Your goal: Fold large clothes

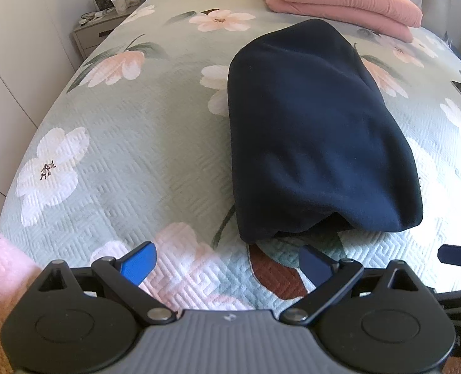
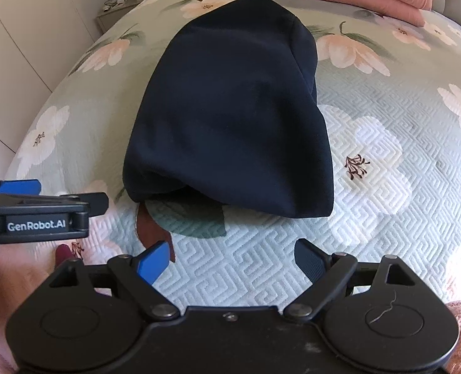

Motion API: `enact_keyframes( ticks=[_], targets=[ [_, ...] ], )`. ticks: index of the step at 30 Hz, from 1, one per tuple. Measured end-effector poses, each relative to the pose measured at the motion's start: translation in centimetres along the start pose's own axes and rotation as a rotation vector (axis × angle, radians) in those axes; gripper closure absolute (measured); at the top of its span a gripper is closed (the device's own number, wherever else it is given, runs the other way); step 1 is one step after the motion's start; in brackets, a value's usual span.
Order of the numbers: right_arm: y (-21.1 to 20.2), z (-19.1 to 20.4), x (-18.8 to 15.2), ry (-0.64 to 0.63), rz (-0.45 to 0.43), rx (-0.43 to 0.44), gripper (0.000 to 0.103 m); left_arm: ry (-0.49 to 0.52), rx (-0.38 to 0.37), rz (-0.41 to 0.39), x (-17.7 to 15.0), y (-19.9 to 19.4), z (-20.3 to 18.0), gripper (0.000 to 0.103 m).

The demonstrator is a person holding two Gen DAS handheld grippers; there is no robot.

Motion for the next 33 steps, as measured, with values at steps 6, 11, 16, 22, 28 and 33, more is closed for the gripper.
enact_keyframes(
  ticks=[6, 11, 16, 22, 28, 33],
  targets=[
    [-0.23, -0.05, -0.01, 0.007, -0.007, 0.009, 0.0, 0.005, 0.003, -0.01, 0.01, -0.18, -0.14, 0.004],
    [-0.24, -0.19, -0.05, 0.017, -0.008, 0.016, 0.0, 0.004, 0.005, -0.002, -0.04, -0.05, -0.18, 0.004],
    [-0.27, -0.21, -0.08, 0.011, -0.008, 0.007, 0.0, 0.007, 0.003, -0.006, -0.01, -0.12, -0.27, 0.004],
    [-0.4, -0.3, 0.0, 0.038, -0.013, 0.055, 0.0, 0.003, 0.003, -0.004, -0.02, 0.0, -0.18, 0.004],
    [-0.2, 0.0, -0.04, 0.032, -0.01, 0.04, 0.0, 0.003, 0.001, -0.005, -0.07, 0.0, -0.1, 0.004],
    [-0.23, -0.05, -0.05, 0.045, -0.008, 0.065, 0.0, 0.001, -0.01, 0.0, -0.09, 0.24, -0.17, 0.004]
  ],
)
Point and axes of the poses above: each gripper's, at about its wrist camera, not at the fingertips, and y roughly the way its jaws point, z to its left, x to its top, the point moved 2 cm from there along y, roughly the way its jaws point, and after that the axes turned 1 degree about x, right-handed, at the moved point
